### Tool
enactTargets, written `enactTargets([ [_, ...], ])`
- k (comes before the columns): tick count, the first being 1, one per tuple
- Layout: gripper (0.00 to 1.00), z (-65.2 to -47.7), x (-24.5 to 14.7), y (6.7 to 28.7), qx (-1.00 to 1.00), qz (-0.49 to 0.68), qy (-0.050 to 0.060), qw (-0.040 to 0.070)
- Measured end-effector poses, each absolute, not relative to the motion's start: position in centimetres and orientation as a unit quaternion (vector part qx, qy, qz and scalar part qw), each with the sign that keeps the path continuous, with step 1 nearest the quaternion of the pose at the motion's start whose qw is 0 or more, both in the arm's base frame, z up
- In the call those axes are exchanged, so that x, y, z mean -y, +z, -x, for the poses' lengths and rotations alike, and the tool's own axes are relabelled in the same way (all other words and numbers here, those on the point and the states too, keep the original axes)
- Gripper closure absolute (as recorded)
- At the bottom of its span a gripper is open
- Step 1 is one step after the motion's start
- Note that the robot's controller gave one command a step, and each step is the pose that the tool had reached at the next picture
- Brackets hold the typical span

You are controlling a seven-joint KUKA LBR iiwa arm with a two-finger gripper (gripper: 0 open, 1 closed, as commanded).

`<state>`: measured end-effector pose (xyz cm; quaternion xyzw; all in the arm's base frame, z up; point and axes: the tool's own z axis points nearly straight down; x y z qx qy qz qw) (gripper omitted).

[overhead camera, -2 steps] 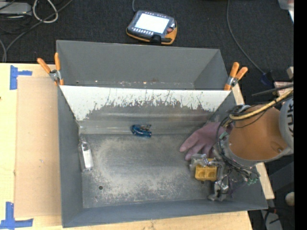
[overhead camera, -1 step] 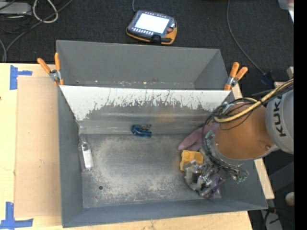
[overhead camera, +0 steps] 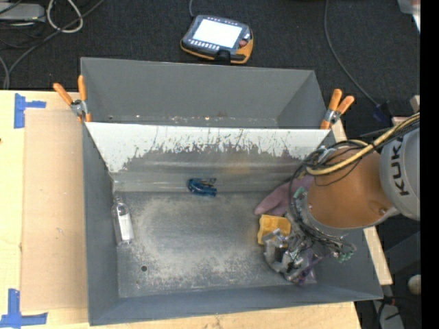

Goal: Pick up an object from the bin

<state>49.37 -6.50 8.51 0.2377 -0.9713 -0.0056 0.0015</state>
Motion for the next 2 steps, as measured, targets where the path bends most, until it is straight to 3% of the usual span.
enactTargets([
  [1, 1.00, -49.0, 7.7, 8.8, 0.974, -0.227, -0.007, 0.002],
  [2, 1.00, -48.6, 8.2, 11.6, 0.975, -0.223, -0.007, 0.002],
])
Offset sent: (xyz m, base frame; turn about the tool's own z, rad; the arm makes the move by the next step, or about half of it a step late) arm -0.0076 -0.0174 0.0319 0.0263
